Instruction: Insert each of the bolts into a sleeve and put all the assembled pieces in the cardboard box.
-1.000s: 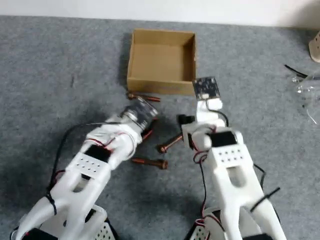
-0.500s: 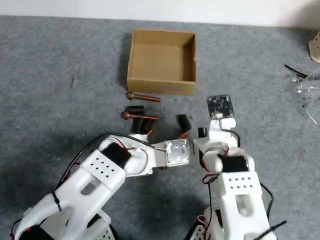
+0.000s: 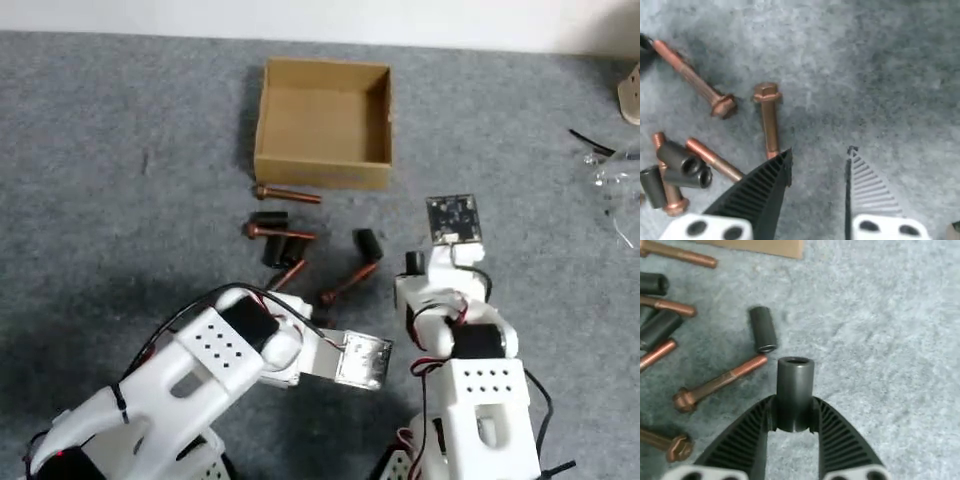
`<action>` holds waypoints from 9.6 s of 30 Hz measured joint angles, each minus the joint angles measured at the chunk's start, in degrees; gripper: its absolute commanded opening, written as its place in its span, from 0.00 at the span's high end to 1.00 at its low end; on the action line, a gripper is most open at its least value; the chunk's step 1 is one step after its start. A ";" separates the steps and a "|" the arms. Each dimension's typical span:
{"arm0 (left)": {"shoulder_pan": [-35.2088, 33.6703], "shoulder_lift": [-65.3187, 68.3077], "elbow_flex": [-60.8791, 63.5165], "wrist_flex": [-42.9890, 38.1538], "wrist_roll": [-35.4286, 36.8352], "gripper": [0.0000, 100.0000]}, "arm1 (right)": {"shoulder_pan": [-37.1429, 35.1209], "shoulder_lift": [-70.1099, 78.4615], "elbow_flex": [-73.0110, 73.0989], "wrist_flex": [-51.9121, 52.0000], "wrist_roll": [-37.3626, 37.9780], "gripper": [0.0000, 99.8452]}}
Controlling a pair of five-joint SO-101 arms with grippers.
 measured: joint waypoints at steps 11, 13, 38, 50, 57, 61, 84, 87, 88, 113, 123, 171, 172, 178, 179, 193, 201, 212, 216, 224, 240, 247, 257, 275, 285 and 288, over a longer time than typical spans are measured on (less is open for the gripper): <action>-1.05 25.41 -6.42 -7.65 -1.93 0.83 | 1.58 0.00 0.00 0.00 0.00 1.00; -1.23 28.92 -8.97 -7.47 -2.02 0.83 | 1.58 0.00 0.00 0.00 0.00 1.00; -6.24 31.82 -16.00 -6.59 0.35 0.83 | 1.67 -0.35 2.20 -3.08 0.00 1.00; -7.03 31.03 -21.71 -5.71 0.18 0.82 | 1.76 -0.35 2.20 -3.52 0.00 1.00; -8.00 39.74 -21.89 -8.79 0.35 0.83 | 1.76 -0.35 3.78 -4.75 0.00 1.00; -8.09 39.91 -21.89 -9.23 0.18 0.88 | 1.76 -0.35 4.04 -6.51 0.00 1.00; -9.05 41.23 -21.54 -12.40 9.05 0.99 | 5.19 -0.35 12.48 -19.87 0.09 1.00; -9.32 41.32 -21.54 -14.15 12.84 0.99 | 5.10 -0.35 12.48 -20.84 -0.35 1.00; -9.32 41.32 -21.54 -14.68 14.07 0.99 | 5.27 -0.35 12.48 -21.10 -0.97 1.00; -12.57 36.75 -15.74 -26.02 29.71 0.99 | 7.21 -0.35 16.18 -26.29 -2.29 1.00; -13.80 27.78 -9.32 -30.24 30.15 0.99 | 4.04 -0.35 16.44 -26.29 -2.29 1.00; -24.62 18.02 -1.93 -40.44 47.47 0.99 | 3.25 -0.35 18.11 -27.52 -2.29 1.00; -24.79 15.82 0.00 -41.14 47.82 0.99 | 3.25 -0.35 18.11 -27.52 -2.29 1.00; -24.62 0.26 10.02 -44.84 48.26 0.99 | -1.23 -0.35 18.11 -27.52 -2.29 1.00; -24.70 -2.20 11.34 -45.01 48.26 0.99 | -1.93 -0.35 18.11 -27.52 -2.29 1.00; -25.49 -35.25 25.58 -45.19 48.26 0.99 | -5.36 -15.82 18.11 -27.52 -2.29 1.00; -26.11 -52.40 27.25 -40.00 50.64 0.99 | -9.76 -41.32 19.08 -12.84 -2.11 1.00; -33.85 -67.60 27.34 -37.27 72.53 0.99 | -23.03 -45.54 19.16 -8.97 0.00 1.00; -32.97 -67.60 27.08 -37.27 73.76 0.99 | -22.95 -45.63 19.25 -8.97 0.35 1.00; -24.00 -67.69 26.11 -37.36 73.76 0.99 | -23.38 -45.71 21.19 -8.97 0.35 1.00; -20.13 -67.69 30.42 -46.95 91.25 0.99 | -28.48 -45.71 21.19 -9.85 0.35 1.00; -16.26 -67.69 30.42 -46.95 92.22 0.99 | -28.84 -45.71 21.19 -9.93 0.35 1.00; -11.43 -67.69 30.42 -46.95 92.13 0.99 | -28.84 -45.71 21.19 -9.93 0.35 1.00; -11.43 -67.69 37.10 -56.53 92.13 0.99 | -29.45 -45.71 21.19 -9.93 0.53 1.00; -11.43 -67.69 37.19 -56.53 92.31 0.99 | -29.45 -45.71 21.19 -9.93 0.53 1.00; -11.43 -67.69 37.19 -56.53 92.31 0.99 | -29.45 -45.71 21.19 -9.93 0.53 1.00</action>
